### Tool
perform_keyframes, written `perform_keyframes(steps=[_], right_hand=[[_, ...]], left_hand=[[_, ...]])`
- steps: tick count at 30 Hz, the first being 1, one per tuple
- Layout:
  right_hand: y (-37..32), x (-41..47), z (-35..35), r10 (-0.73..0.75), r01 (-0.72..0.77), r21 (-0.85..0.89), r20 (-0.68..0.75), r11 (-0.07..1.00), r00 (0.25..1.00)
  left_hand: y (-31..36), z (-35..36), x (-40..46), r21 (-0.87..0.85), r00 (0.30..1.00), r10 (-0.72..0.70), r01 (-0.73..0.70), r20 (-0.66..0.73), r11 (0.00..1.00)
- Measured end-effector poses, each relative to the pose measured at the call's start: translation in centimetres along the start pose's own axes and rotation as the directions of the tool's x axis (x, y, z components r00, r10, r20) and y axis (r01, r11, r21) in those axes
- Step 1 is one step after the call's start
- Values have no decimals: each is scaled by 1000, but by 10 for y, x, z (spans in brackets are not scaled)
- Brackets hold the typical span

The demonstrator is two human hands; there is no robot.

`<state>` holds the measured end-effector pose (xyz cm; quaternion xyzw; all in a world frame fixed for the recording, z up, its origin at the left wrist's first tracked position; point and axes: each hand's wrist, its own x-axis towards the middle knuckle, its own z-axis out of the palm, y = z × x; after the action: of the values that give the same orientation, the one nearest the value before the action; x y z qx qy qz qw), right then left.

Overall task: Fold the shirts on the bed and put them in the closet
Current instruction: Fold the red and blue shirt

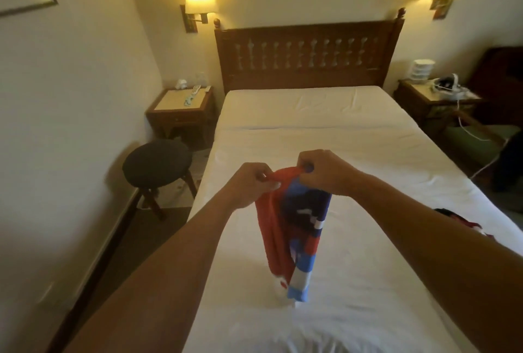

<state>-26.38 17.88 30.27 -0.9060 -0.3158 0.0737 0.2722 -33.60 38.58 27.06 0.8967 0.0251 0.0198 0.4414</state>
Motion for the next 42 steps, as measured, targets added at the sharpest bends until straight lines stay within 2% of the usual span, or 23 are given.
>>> perform_keyframes(steps=[2,4,7,10,13,15,17,19,21,26,29,31,33,36,38,42], right_hand=[[6,-11,3,41,-32,-128,68,991,997],[10,-24,13,77,-67,-161,60,985,995],[20,-36,20,142,-143,-150,-22,978,990],[29,-44,7,210,-225,-83,-156,971,965],[27,-46,-8,224,-232,10,-304,973,926],[18,-45,-16,191,-204,1,-348,979,918],[10,-43,-24,166,-200,-64,-346,978,923],[6,-42,-32,138,-209,-197,-323,958,936],[4,-43,-36,116,-220,-296,-332,930,936],[0,-44,-40,85,-242,-378,-387,894,918],[3,-45,-43,123,-296,-420,-391,858,912],[6,-47,-43,143,-327,-432,-406,841,903],[9,-48,-42,141,-343,-436,-431,832,891],[9,-50,-41,129,-356,-451,-459,819,879],[11,-53,-40,120,-358,-457,-470,814,874],[21,-61,-41,132,-362,-439,-472,823,872]], left_hand=[[10,-4,-4,23,998,42,-41,-49,999],[21,-6,-9,68,993,97,-93,-66,993],[34,-13,-17,163,991,126,-116,-50,980],[39,-32,-25,227,993,81,-59,-89,972],[41,-47,-31,223,994,25,-1,-105,975],[41,-54,-33,256,999,-12,25,-52,966],[41,-60,-37,279,994,-80,56,76,959],[41,-61,-42,215,977,-138,102,162,971],[43,-61,-49,112,976,-161,145,145,983],[35,-66,-61,-198,980,-191,199,59,960],[27,-72,-67,-281,972,-223,236,76,930],[22,-77,-67,-186,968,-230,245,98,952],[16,-81,-62,40,960,-243,240,141,970],[6,-79,-56,320,923,-319,242,214,916],[-2,-75,-52,462,937,-309,205,162,863],[-17,-61,-45,612,987,-140,159,-78,775]])
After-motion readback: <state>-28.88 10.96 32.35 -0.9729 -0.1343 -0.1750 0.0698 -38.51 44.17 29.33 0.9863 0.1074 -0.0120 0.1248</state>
